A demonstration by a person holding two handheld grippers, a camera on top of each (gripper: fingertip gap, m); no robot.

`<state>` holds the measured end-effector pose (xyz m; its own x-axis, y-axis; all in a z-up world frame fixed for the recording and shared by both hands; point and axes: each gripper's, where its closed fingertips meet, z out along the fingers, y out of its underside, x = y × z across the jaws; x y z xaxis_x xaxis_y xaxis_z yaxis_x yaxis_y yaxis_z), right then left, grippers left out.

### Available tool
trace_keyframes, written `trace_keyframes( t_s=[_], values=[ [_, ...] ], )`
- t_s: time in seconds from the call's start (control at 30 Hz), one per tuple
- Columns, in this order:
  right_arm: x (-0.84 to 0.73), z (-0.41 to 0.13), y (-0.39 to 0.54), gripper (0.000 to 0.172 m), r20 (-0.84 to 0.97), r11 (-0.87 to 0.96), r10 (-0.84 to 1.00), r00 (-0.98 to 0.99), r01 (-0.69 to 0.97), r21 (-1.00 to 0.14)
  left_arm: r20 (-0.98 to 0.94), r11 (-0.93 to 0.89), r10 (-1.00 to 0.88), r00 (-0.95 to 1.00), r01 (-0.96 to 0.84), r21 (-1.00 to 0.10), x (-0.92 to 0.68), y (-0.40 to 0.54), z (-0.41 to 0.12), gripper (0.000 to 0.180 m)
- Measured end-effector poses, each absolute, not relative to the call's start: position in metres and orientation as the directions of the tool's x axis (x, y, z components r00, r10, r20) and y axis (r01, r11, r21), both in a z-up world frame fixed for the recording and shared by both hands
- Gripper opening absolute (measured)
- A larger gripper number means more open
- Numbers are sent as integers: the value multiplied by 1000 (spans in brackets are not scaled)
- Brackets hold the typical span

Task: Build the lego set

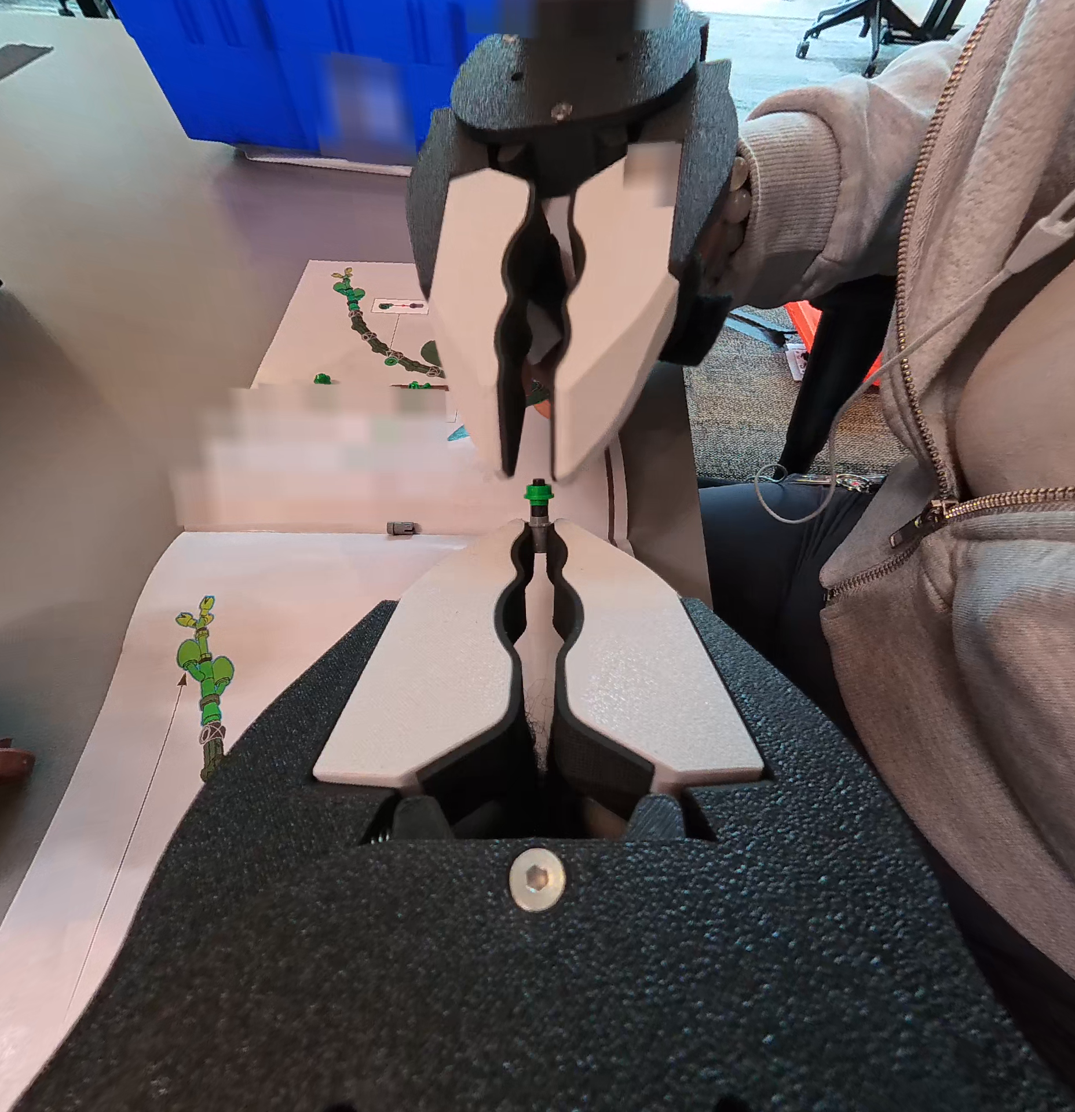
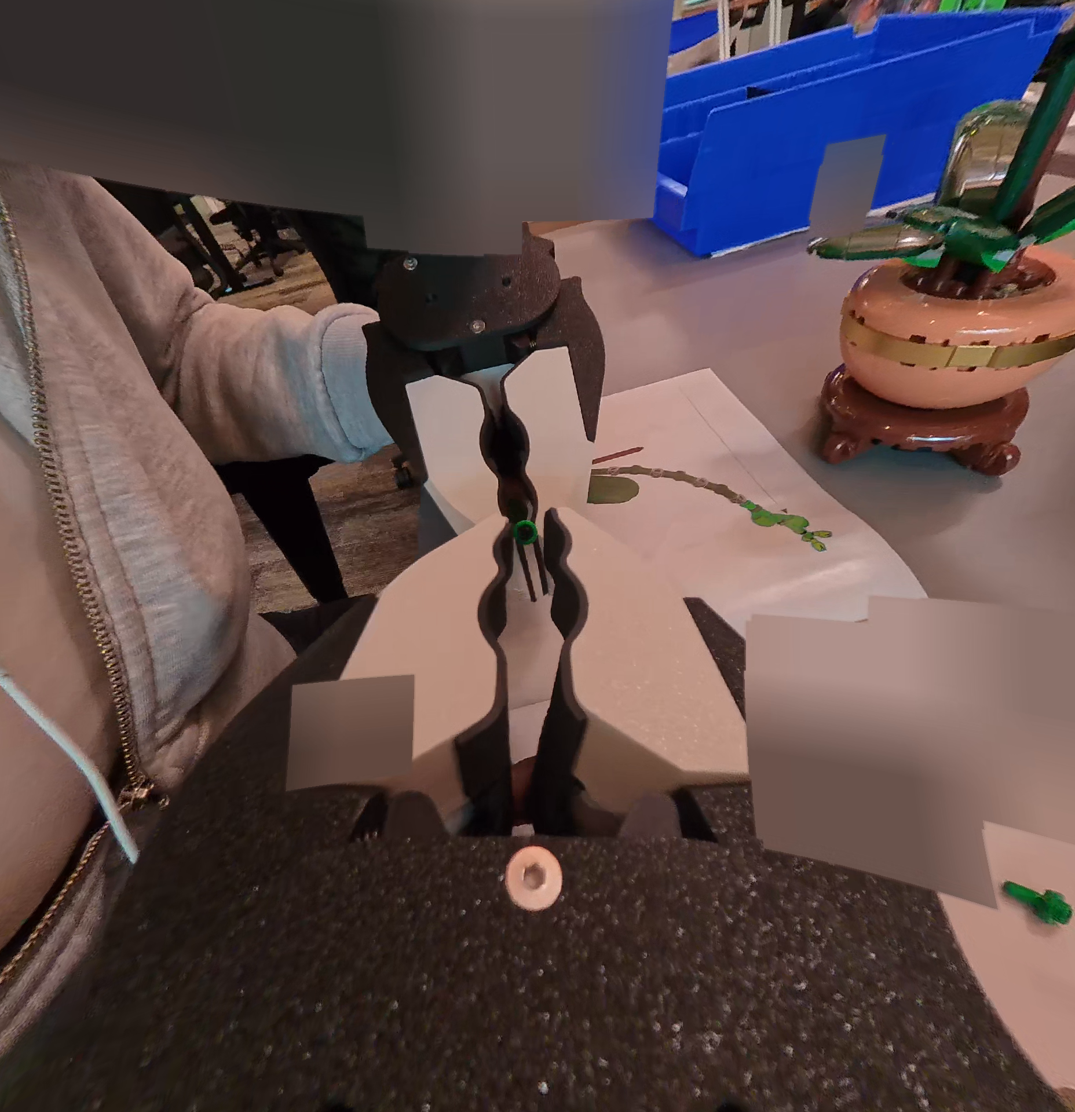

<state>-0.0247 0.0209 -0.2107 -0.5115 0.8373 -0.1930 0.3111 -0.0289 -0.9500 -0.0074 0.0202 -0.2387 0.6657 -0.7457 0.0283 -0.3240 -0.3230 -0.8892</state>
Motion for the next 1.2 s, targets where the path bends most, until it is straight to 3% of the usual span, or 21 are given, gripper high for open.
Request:
trace_keyframes(
  t_s=[1.2],
  values=[
    [-22,-215,18,5,-129,60,841,-526,327,-943,37,-311,-749,662,-302,-901,-6,21,-236,2]
  ],
)
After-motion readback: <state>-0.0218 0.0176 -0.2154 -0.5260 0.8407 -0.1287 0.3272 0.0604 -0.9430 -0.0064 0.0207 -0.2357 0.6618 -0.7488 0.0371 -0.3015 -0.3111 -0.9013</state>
